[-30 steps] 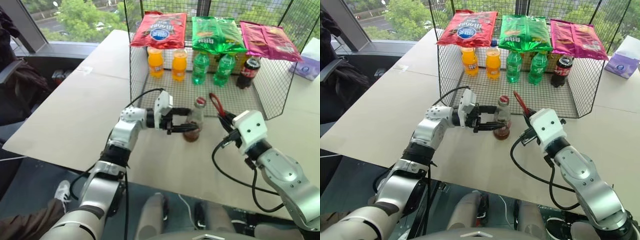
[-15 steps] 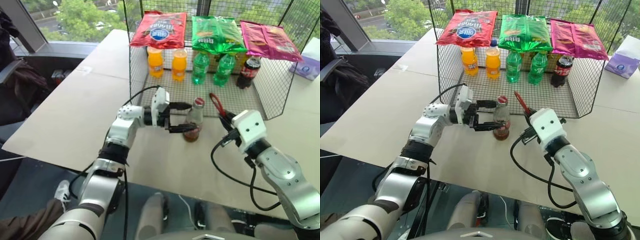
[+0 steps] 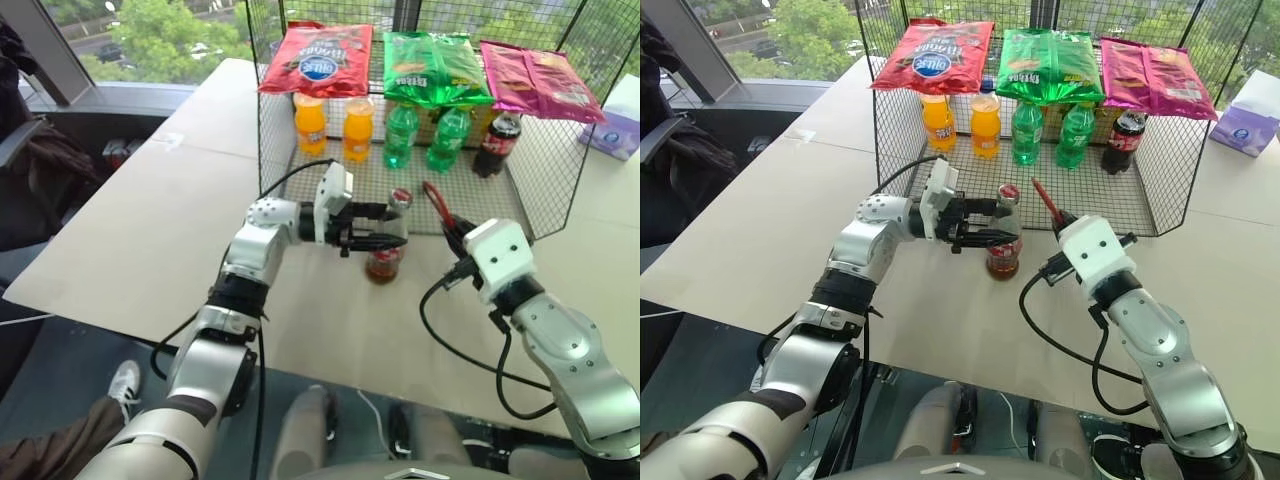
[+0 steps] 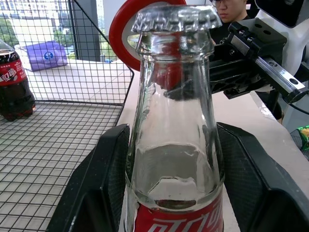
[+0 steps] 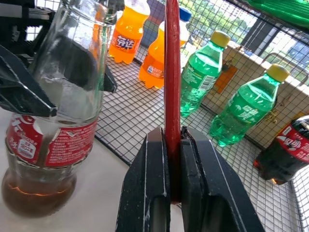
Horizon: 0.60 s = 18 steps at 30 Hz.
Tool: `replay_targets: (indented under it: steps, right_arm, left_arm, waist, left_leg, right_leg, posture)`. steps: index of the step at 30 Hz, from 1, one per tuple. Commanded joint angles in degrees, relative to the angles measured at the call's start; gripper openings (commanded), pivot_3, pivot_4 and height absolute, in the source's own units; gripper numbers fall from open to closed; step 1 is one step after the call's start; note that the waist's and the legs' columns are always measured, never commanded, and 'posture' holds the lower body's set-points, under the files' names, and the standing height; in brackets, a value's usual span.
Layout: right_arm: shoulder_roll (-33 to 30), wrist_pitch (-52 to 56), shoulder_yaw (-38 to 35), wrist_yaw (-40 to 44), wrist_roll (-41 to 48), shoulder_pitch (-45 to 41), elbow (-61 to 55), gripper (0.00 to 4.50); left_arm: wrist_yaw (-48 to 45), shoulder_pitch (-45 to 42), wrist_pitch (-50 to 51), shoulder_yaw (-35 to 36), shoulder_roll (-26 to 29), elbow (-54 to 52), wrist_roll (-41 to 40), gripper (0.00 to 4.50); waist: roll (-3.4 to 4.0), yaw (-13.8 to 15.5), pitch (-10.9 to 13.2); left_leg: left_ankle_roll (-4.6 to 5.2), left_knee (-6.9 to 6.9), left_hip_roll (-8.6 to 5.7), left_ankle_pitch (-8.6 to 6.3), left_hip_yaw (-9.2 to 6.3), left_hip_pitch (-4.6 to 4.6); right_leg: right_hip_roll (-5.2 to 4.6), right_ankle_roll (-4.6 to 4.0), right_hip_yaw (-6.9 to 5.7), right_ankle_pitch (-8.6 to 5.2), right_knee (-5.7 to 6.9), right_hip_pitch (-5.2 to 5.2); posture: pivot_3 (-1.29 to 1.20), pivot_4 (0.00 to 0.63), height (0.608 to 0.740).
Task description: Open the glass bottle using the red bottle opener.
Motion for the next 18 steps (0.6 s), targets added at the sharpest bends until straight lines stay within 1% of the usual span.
replay_targets:
  steps: [1, 3, 10, 13, 18]
  right_arm:
    - [-0.63, -5.33, 2.33, -0.26, -5.97, -0.36, -0.74, 0.00]
    - [-0.23, -6.82, 3.26, -0.29, -8.06, -0.46, -0.09, 0.00]
    - [-0.32, -14.69, 9.98, -0.66, -20.70, -0.95, 5.05, 0.00]
    - [1.35, -17.94, 12.25, -2.11, -25.03, -1.53, 7.98, 0.00]
    - [3.32, -23.44, 13.96, -4.51, -31.92, -2.01, 12.51, 0.00]
  left_arm:
    - [-1.24, -1.23, 0.58, -0.42, 0.25, -2.47, -0.63, 2.21]
    - [-1.33, -1.22, 0.77, -0.37, 0.36, -2.67, -0.67, 2.21]
    - [-1.16, -0.96, 2.27, -0.30, 0.92, -4.46, -0.99, 2.21]
    - [-1.18, -1.06, 2.87, -0.26, 1.20, -4.98, -1.14, 2.21]
    - [-1.01, -1.23, 3.76, -0.24, 1.48, -5.65, -1.21, 2.21]
  waist:
    - [0.00, -0.02, 0.00]
    - [0.00, -0.02, 0.00]
    - [0.00, -0.04, 0.00]
    - [0.00, -0.06, 0.00]
    - [0.00, -0.03, 0.00]
  left_leg:
    - [0.00, 0.00, 0.00, 0.00, 0.00, 0.00]
    - [-0.01, -0.01, 0.00, 0.00, 0.00, 0.00]
    - [-0.04, -0.01, 0.00, 0.02, 0.01, 0.00]
    - [-0.12, 0.00, 0.00, 0.07, 0.02, 0.00]
    - [-0.25, 0.00, 0.00, 0.15, 0.03, 0.00]
  right_leg:
    - [0.00, 0.00, 0.00, -0.01, 0.00, 0.00]
    - [0.00, 0.01, 0.00, 0.00, 0.00, -0.01]
    - [0.01, 0.09, 0.00, -0.05, 0.00, -0.01]
    - [0.03, 0.12, 0.01, -0.08, 0.00, -0.01]
    - [0.03, 0.11, 0.02, -0.07, 0.00, -0.01]
  posture:
    - [0.00, 0.150, 0.740]
    - [0.00, 0.150, 0.740]
    - [0.00, 0.150, 0.740]
    - [0.00, 0.150, 0.740]
    - [0.00, 0.150, 0.740]
